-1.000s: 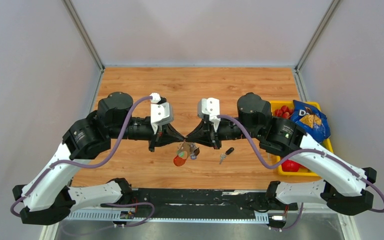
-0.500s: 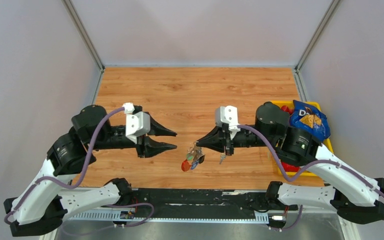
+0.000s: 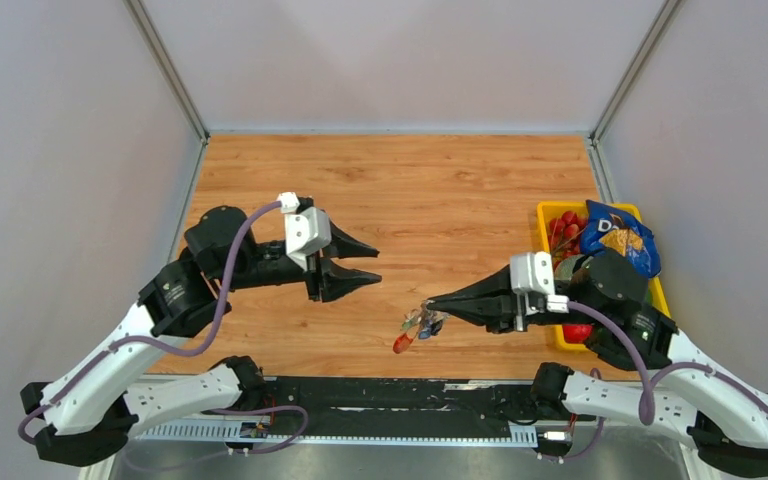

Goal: Put the keys on the keyring

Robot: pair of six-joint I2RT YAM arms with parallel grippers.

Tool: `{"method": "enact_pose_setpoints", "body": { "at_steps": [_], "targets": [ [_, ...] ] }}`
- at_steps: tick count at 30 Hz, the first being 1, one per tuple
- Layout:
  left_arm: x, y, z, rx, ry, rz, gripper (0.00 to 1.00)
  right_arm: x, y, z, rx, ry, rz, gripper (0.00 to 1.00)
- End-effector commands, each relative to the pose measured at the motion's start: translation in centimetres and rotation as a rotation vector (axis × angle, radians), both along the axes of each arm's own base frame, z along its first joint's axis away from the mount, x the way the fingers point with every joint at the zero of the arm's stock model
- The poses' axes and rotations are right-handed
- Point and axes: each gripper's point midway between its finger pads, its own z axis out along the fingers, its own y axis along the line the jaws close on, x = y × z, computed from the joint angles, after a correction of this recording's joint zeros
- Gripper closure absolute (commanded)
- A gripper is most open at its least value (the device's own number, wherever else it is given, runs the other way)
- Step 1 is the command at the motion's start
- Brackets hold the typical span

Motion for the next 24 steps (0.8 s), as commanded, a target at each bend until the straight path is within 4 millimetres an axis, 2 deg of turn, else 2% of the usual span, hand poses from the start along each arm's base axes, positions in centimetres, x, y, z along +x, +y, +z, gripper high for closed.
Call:
{"method": "enact_pose_setpoints", "body": {
  "at_steps": [1,5,8,11,12,13,14,15,16,17,18,19,20,21,22,24],
  "targets": [
    [0.7,-1.3,0.7,-0.066,0.015,0.005,0.47,-1.2,-1.6,4.6,0.189,-0.116,0.021,1.0],
    [1.5,-2.9,-1.5,-0.046,0.069,-0.006,0.47,0.3,-2.7,5.7,0.233,-0.059,-0.091,1.0],
    [3.1,-3.7,-3.9,-0.007,0.122,0.052,0.46,1.5,-3.7,6.3,0.253,-0.02,-0.18,1.0],
    [5.2,-4.7,-7.1,0.042,0.187,0.13,0.46,1.7,-4.8,7.3,0.265,-0.002,-0.222,1.0],
    [5.5,-5.0,-7.3,0.032,0.209,0.141,0.46,1.8,-5.2,7.8,0.268,0.004,-0.238,1.0],
    [6.0,-5.5,-8.7,0.053,0.234,0.152,0.46,2.0,-5.5,8.1,0.264,0.011,-0.253,1.0],
    [6.3,-6.0,-8.8,0.039,0.244,0.153,0.46,2.1,-5.6,8.2,0.251,0.016,-0.263,1.0],
    [6.6,-6.4,-10.2,0.06,0.269,0.158,0.46,2.3,-5.8,8.4,0.243,0.023,-0.281,1.0],
    [6.9,-6.9,-10.3,0.045,0.276,0.158,0.45,2.5,-5.8,8.4,0.231,0.031,-0.292,1.0],
    [7.1,-7.4,-11.7,0.066,0.297,0.157,0.45,2.8,-6.0,8.4,0.224,0.038,-0.308,1.0],
    [7.3,-7.8,-11.8,0.051,0.303,0.153,0.45,3.0,-6.1,8.4,0.219,0.045,-0.322,1.0],
    [7.5,-8.3,-13.3,0.07,0.324,0.146,0.43,3.2,-6.2,8.4,0.216,0.052,-0.337,1.0],
    [7.6,-8.8,-13.4,0.051,0.323,0.137,0.42,3.1,-6.4,8.5,0.214,0.054,-0.339,1.0],
    [7.8,-9.3,-15.2,0.079,0.347,0.132,0.41,3.0,-6.6,8.6,0.218,0.056,-0.338,1.0],
    [8.0,-9.7,-15.4,0.064,0.349,0.129,0.41,2.8,-6.9,8.8,0.224,0.059,-0.335,1.0],
    [8.3,-10.7,-17.4,0.082,0.375,0.112,0.4,2.5,-7.1,9.0,0.221,0.069,-0.328,1.0]
  ]
}}
